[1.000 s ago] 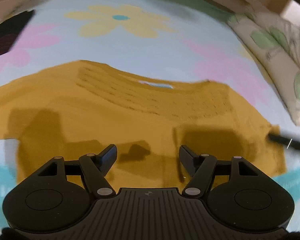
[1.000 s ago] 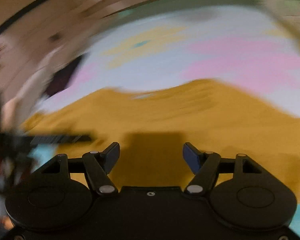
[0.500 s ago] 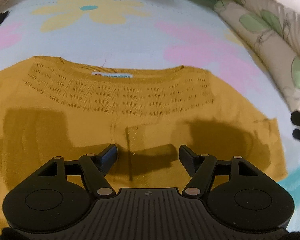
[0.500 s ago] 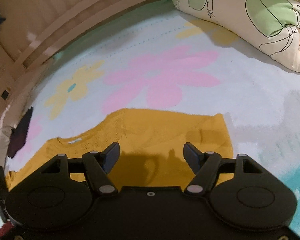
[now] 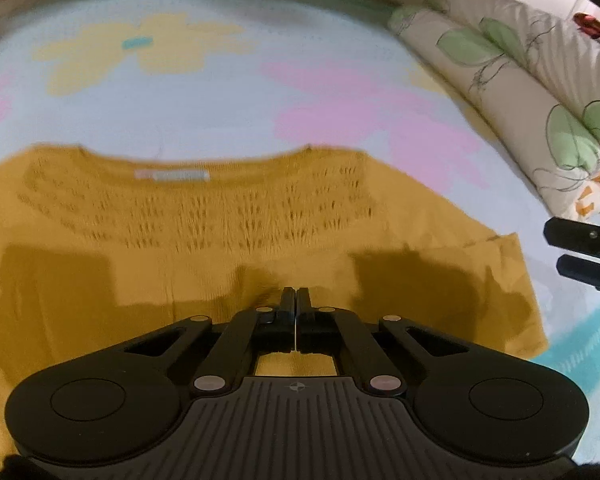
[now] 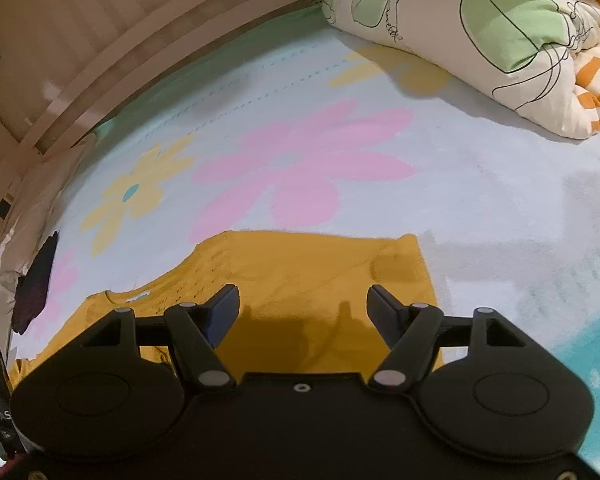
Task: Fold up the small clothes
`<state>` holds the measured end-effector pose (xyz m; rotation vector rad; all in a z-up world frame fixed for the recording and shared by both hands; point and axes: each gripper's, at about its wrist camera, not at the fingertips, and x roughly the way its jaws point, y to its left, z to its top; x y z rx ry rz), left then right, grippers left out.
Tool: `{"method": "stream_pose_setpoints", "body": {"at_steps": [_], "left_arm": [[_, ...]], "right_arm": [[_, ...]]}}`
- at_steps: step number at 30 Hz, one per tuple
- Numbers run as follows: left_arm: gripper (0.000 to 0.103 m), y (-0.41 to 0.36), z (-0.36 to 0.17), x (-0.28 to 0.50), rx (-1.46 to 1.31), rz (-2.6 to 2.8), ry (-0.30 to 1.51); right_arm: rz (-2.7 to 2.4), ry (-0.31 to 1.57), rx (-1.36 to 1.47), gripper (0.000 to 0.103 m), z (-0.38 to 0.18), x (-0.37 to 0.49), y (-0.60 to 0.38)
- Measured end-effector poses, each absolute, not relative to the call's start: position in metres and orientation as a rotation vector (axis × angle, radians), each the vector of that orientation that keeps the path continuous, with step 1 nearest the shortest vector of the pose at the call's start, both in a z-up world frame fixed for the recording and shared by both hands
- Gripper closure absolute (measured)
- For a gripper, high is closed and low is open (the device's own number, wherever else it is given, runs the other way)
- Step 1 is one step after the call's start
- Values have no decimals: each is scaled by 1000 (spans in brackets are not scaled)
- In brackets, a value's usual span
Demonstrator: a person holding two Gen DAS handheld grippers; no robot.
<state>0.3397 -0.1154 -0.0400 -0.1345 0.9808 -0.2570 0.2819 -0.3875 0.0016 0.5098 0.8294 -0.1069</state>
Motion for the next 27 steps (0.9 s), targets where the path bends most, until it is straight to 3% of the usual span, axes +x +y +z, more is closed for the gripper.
{"method": "stream_pose_setpoints", "body": {"at_steps": [8,16,20,27], "left_arm": [[102,-92,-18,343,-93,-216,903],[97,-74,-56,346,-295,-316,1050],[75,-74,-59,333,-284,-325,1044],[56,-85,-62,341,-300,-342,1048]], "right_arm": [[-119,835,518,30,-2,284,-386],[-101,849,506,30,-4,288,-380],[-106,850,492,30,-3,287,-380],[-105,854,492,29,-5,287,-378]]}}
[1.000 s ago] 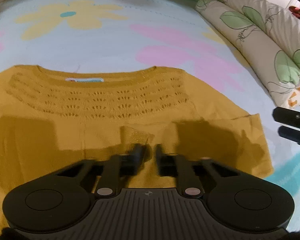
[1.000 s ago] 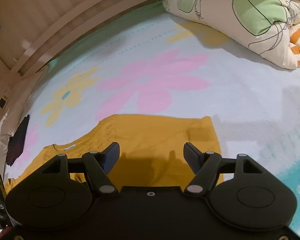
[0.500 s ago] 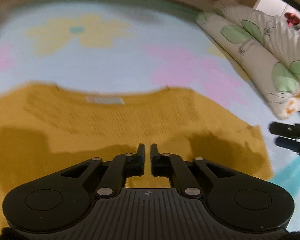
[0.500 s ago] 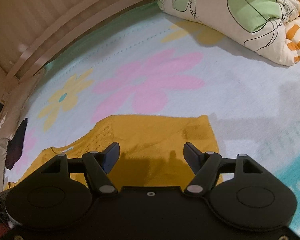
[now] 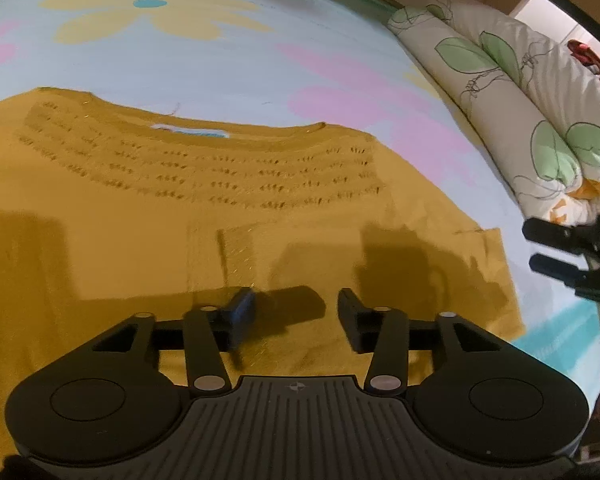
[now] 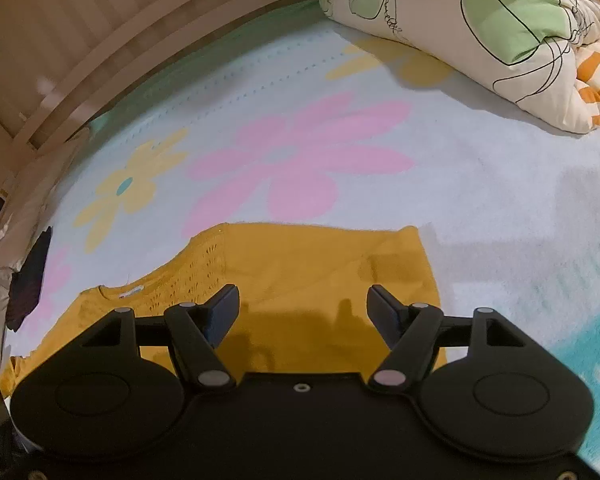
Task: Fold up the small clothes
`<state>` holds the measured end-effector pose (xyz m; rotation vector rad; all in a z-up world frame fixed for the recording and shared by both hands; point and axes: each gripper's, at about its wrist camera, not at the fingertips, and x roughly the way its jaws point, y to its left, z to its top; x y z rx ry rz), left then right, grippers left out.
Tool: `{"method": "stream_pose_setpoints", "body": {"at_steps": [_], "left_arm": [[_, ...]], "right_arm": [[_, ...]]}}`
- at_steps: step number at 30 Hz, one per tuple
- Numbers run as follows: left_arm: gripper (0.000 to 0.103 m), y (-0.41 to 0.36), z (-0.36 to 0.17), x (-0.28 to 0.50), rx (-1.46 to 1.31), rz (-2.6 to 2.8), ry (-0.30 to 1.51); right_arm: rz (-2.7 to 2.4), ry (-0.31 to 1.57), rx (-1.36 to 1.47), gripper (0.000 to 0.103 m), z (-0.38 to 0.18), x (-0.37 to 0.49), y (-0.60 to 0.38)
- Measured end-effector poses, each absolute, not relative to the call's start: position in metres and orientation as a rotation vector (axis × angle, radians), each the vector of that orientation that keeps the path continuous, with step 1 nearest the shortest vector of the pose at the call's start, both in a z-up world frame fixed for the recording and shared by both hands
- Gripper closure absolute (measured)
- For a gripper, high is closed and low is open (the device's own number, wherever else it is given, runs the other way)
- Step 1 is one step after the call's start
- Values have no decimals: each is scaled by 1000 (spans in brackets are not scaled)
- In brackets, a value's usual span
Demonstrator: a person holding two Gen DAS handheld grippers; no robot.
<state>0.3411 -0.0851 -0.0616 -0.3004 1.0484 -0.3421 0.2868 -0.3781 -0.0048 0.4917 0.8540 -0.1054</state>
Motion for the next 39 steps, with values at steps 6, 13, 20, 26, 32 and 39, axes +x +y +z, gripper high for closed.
{"method": "stream_pose_setpoints", "body": {"at_steps": [6,13,20,26,32,39], "left_arm": [[56,-86,-61,353,-391,-316,1047],[46,-63,-56,327,-338,-297,1053],[41,-72,-66,335,-422,-324,1036],[97,-92,-72,352,-481,-362,1029],[97,-95,-37,345,-339,-378,891],[97,-36,10,354,-310,-306,784]], "right_arm": [[-102,846,485,29,-3,285,-379],[-107,842,489,29,-3,284,-384],[-88,843,471,29,-1,285,-377],[-106,842,464,29,-2,284,-381],[-150,837,465,29,-1,280,-391],[-217,823,509,29,-1,274,-408]]}}
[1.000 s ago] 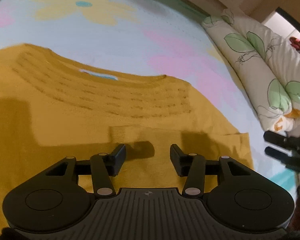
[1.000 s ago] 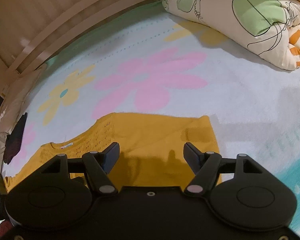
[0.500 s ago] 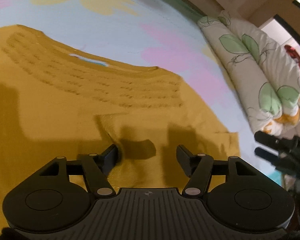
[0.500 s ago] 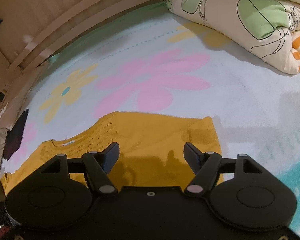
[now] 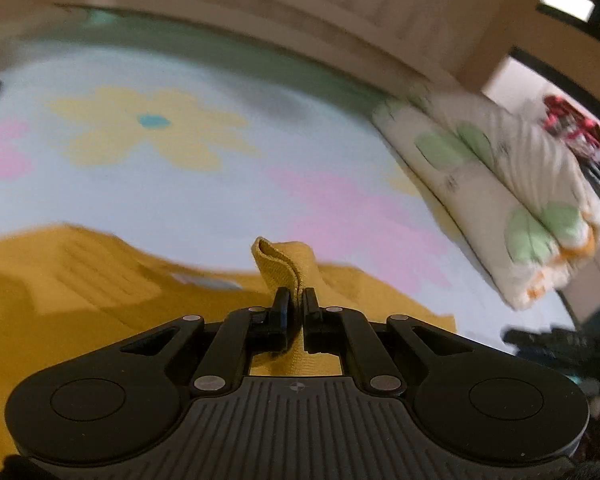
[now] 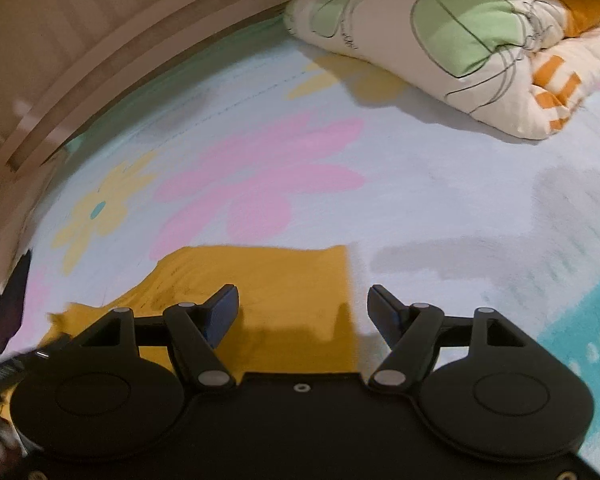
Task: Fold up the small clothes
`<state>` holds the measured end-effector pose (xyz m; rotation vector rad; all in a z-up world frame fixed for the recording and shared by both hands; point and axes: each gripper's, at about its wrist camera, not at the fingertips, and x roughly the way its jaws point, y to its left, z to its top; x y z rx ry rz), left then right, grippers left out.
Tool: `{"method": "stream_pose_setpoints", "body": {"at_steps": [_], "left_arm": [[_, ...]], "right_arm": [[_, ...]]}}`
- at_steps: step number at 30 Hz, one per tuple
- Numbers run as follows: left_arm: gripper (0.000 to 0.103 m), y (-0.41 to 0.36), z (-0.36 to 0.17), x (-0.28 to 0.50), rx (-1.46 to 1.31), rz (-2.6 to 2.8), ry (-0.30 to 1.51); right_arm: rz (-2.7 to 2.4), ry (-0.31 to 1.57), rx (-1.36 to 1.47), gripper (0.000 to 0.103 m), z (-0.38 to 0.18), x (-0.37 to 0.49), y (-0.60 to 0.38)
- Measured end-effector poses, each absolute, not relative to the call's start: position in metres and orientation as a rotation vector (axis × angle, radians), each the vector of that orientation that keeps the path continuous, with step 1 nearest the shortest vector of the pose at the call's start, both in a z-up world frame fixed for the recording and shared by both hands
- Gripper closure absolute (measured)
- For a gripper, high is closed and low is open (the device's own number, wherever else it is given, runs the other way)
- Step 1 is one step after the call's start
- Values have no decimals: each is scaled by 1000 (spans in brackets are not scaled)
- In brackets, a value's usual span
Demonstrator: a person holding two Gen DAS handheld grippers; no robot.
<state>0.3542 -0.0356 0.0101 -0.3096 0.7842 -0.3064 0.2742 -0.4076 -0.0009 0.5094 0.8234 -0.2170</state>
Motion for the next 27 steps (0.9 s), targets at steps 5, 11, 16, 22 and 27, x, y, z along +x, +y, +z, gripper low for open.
{"method": "stream_pose_setpoints", "body": {"at_steps": [5,11,16,22,27], "left_arm": [[97,24,6,356,-326,-190,785],[97,58,-29,355,-346,-99,881],[97,67,-30,355,-356,-54,891],[91,86,-46,358,-363,-31,957],[60,99,-62,355,-421,-73,1003]], "right_arm": [[-226,827,515,29,-1,277,-404],[-199,861,464,29,-7,289,-385],[-173,894,389,29,-11,298,-364],[-139,938,338,29,-19,305,-343],[-113,949,278,29,-19,308,-329]]}}
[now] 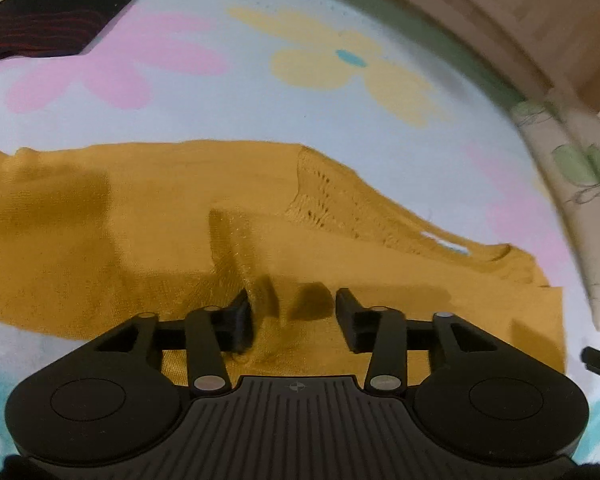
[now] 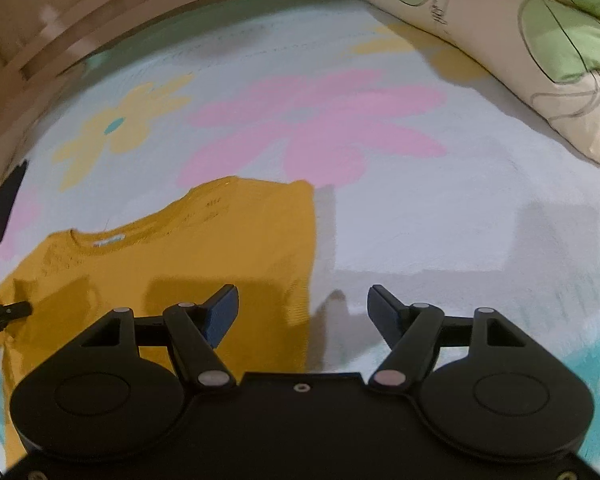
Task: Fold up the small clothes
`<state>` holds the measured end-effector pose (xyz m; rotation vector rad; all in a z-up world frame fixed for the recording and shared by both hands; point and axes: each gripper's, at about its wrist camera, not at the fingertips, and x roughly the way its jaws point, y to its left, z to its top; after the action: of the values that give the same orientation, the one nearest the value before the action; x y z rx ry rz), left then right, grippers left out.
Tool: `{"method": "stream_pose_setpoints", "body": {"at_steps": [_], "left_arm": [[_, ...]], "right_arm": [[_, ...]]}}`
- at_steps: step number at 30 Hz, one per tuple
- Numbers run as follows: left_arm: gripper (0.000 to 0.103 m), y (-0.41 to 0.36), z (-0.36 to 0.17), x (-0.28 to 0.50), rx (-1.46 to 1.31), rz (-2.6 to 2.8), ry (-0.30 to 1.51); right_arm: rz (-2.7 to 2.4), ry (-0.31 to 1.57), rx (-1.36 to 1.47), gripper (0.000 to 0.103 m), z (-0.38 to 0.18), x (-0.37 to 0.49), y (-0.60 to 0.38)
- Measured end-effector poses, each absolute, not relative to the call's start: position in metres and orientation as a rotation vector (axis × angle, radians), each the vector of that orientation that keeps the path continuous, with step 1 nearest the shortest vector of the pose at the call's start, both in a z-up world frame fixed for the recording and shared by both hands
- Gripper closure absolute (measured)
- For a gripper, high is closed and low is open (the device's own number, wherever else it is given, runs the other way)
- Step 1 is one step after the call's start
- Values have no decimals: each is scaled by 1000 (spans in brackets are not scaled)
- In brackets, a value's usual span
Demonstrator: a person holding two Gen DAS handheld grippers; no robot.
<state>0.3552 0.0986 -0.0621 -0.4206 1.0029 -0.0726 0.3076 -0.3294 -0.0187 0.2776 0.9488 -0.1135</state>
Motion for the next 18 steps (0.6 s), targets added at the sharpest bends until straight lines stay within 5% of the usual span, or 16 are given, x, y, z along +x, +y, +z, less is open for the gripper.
{"method": "stream_pose_setpoints", "body": {"at_steps": [9,18], "left_arm": [[31,117,-51,341,-421,-62,954],[26,188,-31,322,-340,96,872]], "right_arm": [[-72,946,251,18,-14,311,-305],[-26,940,159,6,-10,321,-254]]}}
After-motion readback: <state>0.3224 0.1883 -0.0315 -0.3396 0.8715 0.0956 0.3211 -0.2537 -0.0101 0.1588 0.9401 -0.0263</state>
